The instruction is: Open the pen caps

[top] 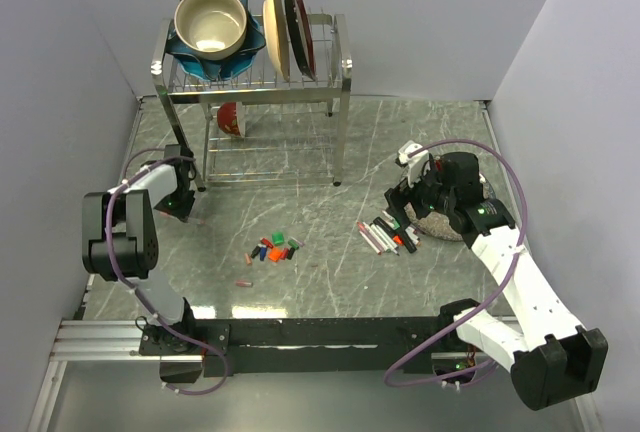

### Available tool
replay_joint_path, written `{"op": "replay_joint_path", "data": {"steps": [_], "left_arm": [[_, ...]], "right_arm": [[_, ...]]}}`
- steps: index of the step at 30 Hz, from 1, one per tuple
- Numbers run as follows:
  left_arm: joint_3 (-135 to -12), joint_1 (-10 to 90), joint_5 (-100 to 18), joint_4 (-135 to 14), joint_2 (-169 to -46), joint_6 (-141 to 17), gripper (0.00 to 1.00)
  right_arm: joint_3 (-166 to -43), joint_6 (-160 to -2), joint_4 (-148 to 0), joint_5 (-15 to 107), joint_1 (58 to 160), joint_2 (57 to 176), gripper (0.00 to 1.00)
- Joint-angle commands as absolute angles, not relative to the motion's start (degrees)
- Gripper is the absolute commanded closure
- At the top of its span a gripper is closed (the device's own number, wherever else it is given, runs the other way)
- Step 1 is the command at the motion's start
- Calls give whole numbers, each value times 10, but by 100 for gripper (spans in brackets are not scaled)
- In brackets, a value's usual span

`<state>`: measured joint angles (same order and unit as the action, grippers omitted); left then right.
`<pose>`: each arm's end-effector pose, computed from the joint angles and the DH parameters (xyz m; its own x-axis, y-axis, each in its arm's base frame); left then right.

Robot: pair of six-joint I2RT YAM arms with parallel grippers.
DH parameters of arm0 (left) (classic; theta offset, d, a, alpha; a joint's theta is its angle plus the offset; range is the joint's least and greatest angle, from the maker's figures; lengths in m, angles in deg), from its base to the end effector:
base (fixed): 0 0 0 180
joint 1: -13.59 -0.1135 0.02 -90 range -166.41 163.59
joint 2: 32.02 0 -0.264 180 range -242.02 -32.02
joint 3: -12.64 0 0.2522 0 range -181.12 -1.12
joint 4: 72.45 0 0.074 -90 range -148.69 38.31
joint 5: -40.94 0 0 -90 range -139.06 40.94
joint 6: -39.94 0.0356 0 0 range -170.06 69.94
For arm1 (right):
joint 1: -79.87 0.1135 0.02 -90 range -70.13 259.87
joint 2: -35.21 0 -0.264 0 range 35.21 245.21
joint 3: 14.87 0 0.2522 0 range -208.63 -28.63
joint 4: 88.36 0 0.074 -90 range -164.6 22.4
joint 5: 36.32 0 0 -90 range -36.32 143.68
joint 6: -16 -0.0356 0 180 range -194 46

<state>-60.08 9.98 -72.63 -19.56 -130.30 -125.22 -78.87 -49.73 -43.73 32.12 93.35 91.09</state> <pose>0.3054 0.0335 0.1615 -0.1174 -0.8952 -0.4300 -0.9804 0.1734 -0.0932 0.1989 0.0611 0.3040 -0.3203 -0.4699 -0.8226 -0.6973 0.7047 -0.1311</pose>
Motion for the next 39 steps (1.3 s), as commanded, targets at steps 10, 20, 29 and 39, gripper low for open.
{"op": "replay_joint_path", "data": {"steps": [10,20,29,39], "left_arm": [[-394,100,-615,-351,-1029,-1208,99],[-102,116,-227,-727,-710,-1147,99],[-54,306,-147,-935,-623,-1075,99],[-80,590,-394,-1162,-780,-978,99]], "right_arm": [[-786,-497,-456,293,923,894,0],[-781,-479,-452,223,923,886,0],[-722,-580,-581,180,923,824,0],[-701,-618,-582,-5,923,901,11]]}}
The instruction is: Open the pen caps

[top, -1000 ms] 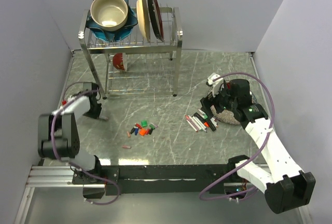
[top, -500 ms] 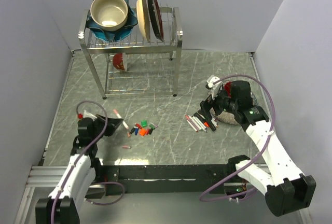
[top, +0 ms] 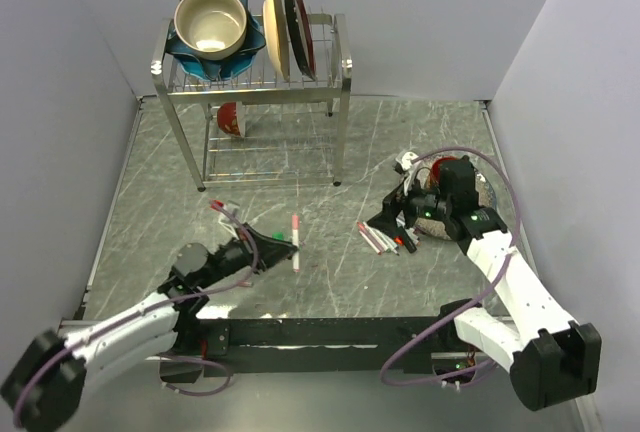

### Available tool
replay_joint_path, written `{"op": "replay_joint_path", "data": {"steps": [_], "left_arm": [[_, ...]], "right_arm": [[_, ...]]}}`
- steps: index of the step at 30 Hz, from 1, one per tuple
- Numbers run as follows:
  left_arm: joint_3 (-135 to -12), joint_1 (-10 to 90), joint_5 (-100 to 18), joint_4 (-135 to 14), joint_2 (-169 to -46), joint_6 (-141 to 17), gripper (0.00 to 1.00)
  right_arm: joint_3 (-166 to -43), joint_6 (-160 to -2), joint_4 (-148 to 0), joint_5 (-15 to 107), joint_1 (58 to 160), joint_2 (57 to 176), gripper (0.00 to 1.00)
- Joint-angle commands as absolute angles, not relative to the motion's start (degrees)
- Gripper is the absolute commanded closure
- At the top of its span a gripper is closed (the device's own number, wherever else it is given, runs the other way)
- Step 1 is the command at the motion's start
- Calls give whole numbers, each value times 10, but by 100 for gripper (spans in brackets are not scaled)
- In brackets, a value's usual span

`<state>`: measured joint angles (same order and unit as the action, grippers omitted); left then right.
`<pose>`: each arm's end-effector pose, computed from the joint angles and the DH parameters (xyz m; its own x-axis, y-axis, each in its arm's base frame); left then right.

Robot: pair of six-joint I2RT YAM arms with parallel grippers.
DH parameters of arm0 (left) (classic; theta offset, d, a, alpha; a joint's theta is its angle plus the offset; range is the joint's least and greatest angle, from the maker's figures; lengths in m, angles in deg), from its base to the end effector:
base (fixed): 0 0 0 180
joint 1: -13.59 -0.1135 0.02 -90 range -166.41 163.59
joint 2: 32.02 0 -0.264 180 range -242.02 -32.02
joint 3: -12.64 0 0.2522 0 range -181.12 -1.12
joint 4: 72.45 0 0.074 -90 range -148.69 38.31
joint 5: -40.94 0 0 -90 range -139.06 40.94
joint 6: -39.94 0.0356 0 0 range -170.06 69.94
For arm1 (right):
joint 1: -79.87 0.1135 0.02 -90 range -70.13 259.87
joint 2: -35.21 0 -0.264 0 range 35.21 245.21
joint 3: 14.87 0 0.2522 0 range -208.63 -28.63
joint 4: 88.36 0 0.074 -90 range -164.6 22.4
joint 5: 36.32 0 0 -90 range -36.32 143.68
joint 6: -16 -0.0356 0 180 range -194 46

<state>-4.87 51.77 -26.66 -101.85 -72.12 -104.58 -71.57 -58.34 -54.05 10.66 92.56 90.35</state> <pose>0.1151 -0.1078 0.1993 -0.6535 -0.4439 -0.6131 0.5802 0.2264 -0.7823 0.1950 0.0688 0.2829 -0.3137 -0.2729 -0.9094 -0.8361 0.5333 0.1284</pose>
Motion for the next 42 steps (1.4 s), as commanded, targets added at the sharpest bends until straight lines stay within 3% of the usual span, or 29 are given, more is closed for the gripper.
{"op": "replay_joint_path", "data": {"steps": [1,6,13,21,24,25,27,28,31,32,33,36,40,42], "left_arm": [[-98,623,-414,-1190,-817,-968,99],[-152,690,-531,-1274,-930,-915,99],[-239,746,-599,-1342,-1085,-894,99],[-290,771,-626,-1365,-1155,-883,99],[-301,778,-625,-1376,-1169,-883,99],[-303,781,-625,-1379,-1173,-883,99],[-304,783,-622,-1389,-1181,-884,99],[-304,784,-621,-1394,-1182,-886,99],[-303,784,-600,-1402,-1183,-885,96],[-300,783,-598,-1398,-1181,-883,91],[-293,782,-604,-1391,-1166,-881,72],[-283,765,-614,-1334,-1119,-879,50],[-292,733,-562,-1268,-1080,-888,46],[-295,725,-543,-1260,-1074,-891,36]], "right_arm": [[-692,-629,-596,-21,924,899,11],[-663,-689,-660,-91,937,908,8],[-648,-738,-719,-84,971,913,7],[-648,-773,-732,-46,987,917,9],[-652,-787,-735,-27,989,923,23],[-653,-788,-734,-26,990,925,35],[-656,-790,-732,-21,990,929,51],[-658,-789,-730,-21,990,929,67],[-666,-778,-715,-16,989,928,100],[-674,-770,-704,-14,990,929,100],[-679,-760,-693,-18,990,930,100],[-701,-693,-632,-36,989,942,100],[-726,-577,-536,-98,989,964,100],[-735,-555,-518,-107,989,967,100]]}}
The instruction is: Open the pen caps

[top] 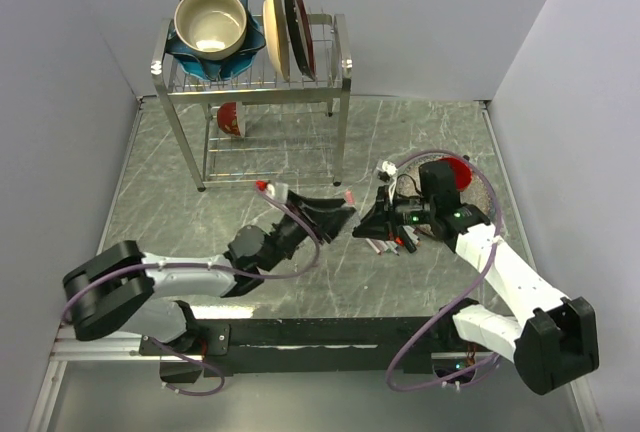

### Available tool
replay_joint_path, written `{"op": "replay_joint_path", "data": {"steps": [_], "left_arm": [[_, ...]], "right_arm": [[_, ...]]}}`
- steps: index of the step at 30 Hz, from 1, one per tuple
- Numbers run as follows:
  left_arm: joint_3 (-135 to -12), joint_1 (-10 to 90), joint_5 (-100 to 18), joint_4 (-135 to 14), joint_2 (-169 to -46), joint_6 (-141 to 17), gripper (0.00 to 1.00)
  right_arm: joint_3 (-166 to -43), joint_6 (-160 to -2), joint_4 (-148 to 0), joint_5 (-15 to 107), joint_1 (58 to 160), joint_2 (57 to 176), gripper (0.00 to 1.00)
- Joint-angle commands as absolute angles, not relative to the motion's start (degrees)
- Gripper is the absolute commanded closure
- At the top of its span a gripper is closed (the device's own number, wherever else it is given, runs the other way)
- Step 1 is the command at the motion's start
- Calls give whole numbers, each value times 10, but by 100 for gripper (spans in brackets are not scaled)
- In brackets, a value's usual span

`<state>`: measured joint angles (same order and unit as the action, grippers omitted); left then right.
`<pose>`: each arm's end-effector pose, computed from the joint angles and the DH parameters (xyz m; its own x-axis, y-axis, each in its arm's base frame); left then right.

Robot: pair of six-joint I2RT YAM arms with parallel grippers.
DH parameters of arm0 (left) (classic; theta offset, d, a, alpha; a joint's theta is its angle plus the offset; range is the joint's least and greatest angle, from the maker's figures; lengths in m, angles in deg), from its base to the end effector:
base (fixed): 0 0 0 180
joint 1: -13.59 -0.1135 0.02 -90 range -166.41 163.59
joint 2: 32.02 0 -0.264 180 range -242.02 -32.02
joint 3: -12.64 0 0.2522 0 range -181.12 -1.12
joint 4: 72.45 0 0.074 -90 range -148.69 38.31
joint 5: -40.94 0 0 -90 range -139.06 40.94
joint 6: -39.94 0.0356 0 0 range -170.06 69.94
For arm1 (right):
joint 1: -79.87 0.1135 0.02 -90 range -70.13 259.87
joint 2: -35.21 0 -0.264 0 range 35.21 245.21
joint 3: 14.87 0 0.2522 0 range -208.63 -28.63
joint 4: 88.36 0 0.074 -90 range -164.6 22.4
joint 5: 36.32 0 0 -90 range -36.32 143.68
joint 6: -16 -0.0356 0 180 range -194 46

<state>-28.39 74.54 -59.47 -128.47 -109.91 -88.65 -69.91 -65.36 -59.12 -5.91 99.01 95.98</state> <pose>0.1364 -0.2324 0.2561 -0.3600 -0.6152 -0.7013 0.7067 0.3110 -0.6355 0.1953 0.1003 0.2660 -0.4101 -0.2228 -0.8844 -0.9055 0.2155 0.3656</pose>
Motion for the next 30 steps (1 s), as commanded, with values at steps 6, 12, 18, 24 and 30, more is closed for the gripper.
{"op": "replay_joint_path", "data": {"steps": [6,12,18,24,30], "left_arm": [[-313,713,-487,-1257,-1094,-900,40],[-332,712,-460,-1265,-1120,-911,51],[-352,708,-437,-1261,-1131,-915,98],[-263,682,-559,-1266,-989,-881,99],[-162,654,-758,-1165,-723,-841,99]], "right_arm": [[-738,-534,-502,-113,989,968,100],[-738,-533,-500,-108,989,970,100],[-742,-523,-490,-105,989,976,100],[-760,-432,-396,-102,997,995,100],[-779,-348,-329,-40,1061,1038,100]]}}
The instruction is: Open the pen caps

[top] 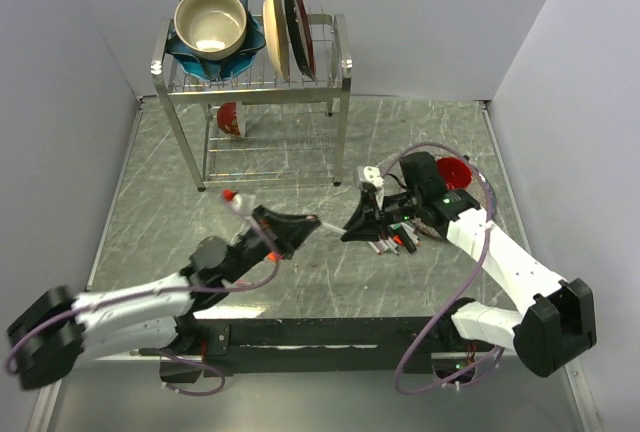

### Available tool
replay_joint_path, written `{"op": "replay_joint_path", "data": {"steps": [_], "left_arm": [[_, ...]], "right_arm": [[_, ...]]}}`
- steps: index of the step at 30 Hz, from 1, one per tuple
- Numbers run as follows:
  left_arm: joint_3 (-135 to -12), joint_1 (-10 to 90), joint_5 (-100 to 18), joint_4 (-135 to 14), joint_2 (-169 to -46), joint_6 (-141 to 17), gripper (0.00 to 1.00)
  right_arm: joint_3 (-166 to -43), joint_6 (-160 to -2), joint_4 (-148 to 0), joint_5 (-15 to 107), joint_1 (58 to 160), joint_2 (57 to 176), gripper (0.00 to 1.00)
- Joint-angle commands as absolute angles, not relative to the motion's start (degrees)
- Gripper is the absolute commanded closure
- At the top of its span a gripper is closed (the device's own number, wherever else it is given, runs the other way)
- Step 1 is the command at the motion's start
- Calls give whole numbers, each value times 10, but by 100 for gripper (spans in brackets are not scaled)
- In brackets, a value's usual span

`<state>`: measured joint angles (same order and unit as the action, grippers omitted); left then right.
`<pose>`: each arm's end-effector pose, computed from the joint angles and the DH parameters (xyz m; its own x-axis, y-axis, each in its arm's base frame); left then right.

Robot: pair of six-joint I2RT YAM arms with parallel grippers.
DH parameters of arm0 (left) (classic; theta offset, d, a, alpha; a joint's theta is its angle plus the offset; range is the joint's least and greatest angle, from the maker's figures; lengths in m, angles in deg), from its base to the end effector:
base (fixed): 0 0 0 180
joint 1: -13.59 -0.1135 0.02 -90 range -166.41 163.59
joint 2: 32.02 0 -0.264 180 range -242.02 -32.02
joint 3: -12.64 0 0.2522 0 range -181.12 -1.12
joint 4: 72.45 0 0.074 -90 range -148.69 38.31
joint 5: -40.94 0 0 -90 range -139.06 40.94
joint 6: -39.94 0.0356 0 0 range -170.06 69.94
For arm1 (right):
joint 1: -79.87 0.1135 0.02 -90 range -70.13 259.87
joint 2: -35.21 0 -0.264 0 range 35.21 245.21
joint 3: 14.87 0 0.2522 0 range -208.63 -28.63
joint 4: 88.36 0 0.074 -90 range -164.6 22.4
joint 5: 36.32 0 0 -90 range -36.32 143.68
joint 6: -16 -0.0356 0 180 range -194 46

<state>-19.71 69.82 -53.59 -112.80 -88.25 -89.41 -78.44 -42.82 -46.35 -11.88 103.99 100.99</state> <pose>0.1184 -0.1721 0.2619 -0.3769 -0.5735 -0.7274 0.7082 0.3278 -0.6254 0.1942 0.1225 0.2827 -0.1487 -0.3013 -0.9419 -0.9837 -0.0526 0.1722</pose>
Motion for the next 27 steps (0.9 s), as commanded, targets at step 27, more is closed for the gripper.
{"op": "replay_joint_path", "data": {"steps": [27], "left_arm": [[-176,645,-880,-333,-571,-1224,99]], "right_arm": [[-757,-512,-466,387,930,1085,100]]}}
